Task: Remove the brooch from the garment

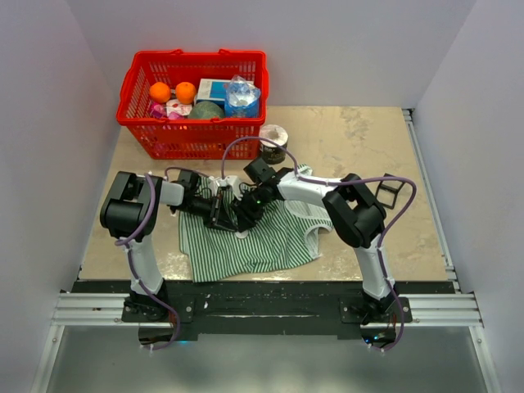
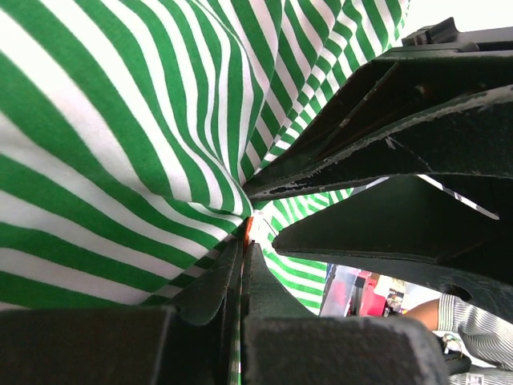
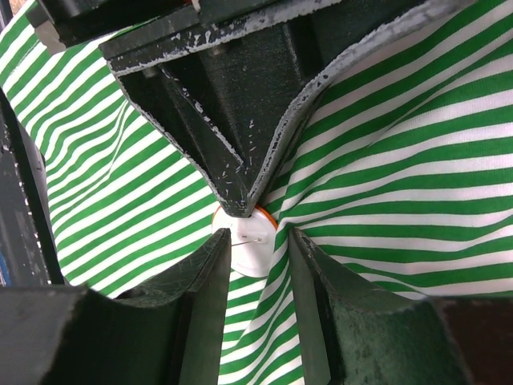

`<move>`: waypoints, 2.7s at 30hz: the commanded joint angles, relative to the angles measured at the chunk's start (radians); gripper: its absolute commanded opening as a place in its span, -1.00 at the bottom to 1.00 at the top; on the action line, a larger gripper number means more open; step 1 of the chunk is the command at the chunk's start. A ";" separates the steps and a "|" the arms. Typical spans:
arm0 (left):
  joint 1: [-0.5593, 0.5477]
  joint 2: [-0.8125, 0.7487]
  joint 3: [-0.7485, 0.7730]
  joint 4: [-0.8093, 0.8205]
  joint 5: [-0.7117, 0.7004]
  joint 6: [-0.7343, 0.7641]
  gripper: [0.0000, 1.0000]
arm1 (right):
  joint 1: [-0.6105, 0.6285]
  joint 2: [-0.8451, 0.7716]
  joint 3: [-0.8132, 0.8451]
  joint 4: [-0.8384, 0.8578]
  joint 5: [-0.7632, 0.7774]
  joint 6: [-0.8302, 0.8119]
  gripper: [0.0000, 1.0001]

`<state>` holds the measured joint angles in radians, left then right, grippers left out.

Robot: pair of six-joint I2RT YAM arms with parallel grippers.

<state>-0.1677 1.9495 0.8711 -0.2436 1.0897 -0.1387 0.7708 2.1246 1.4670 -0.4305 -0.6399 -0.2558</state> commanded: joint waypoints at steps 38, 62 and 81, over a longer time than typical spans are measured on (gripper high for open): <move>0.020 0.025 0.037 -0.022 -0.027 0.070 -1.00 | -0.004 0.115 0.010 -0.185 -0.052 -0.183 -0.21; 0.020 0.028 0.045 -0.019 -0.005 0.060 -1.00 | 0.016 0.127 0.021 -0.197 0.023 -0.200 -0.33; 0.022 0.037 0.054 -0.019 0.024 0.056 -1.00 | 0.090 0.092 -0.004 -0.177 0.141 -0.228 -0.38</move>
<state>-0.1574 1.9785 0.8925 -0.3016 1.1191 -0.1081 0.8104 2.1502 1.5284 -0.5121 -0.6170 -0.4728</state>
